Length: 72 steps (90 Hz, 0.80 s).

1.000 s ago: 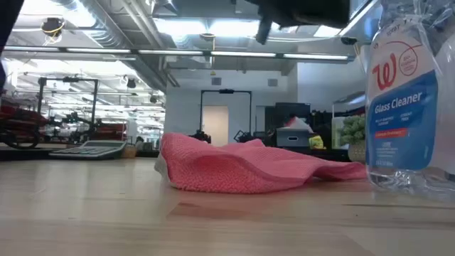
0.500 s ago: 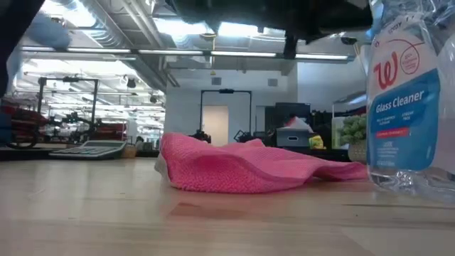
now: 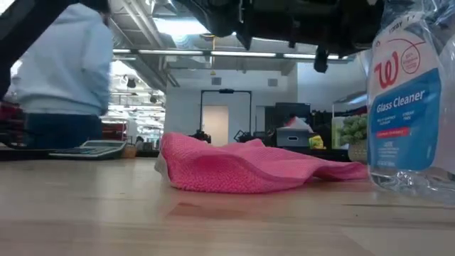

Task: Apply microfiber cloth
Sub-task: Spray the black cellphone with the spray bottle

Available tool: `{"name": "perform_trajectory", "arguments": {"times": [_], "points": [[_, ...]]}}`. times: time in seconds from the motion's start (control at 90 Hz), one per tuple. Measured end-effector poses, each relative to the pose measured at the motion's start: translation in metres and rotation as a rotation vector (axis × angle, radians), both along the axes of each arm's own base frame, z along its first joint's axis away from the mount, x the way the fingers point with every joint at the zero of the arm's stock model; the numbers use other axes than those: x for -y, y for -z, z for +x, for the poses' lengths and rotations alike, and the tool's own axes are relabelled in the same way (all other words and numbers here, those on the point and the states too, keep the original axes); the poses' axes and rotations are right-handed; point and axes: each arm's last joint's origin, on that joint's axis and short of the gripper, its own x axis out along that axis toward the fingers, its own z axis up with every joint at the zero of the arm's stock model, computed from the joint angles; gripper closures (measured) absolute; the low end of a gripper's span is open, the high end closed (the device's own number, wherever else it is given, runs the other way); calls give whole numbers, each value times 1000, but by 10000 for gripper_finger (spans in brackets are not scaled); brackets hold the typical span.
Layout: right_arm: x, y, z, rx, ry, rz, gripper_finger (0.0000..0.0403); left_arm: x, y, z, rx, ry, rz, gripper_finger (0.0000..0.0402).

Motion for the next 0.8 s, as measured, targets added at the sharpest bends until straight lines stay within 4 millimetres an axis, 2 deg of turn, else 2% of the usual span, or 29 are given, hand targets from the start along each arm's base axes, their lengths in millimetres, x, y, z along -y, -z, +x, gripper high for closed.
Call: {"name": "perform_trajectory", "arguments": {"times": [0.122,0.356,0.467,0.589,0.8], "points": [[0,0,0,-9,-10,5,63,1,2,0,-17,9,-1,380],[-1,-2,0,-2,-16,39,208,2,3,0,-23,18,-3,380],[0,-1,0,-11,-20,0,252,3,3,0,-23,27,-5,380],[1,0,-1,-17,-16,-26,250,3,3,0,-24,26,-5,380],[0,1,-1,-23,-22,-8,179,-1,3,0,-24,19,-5,380]]}}
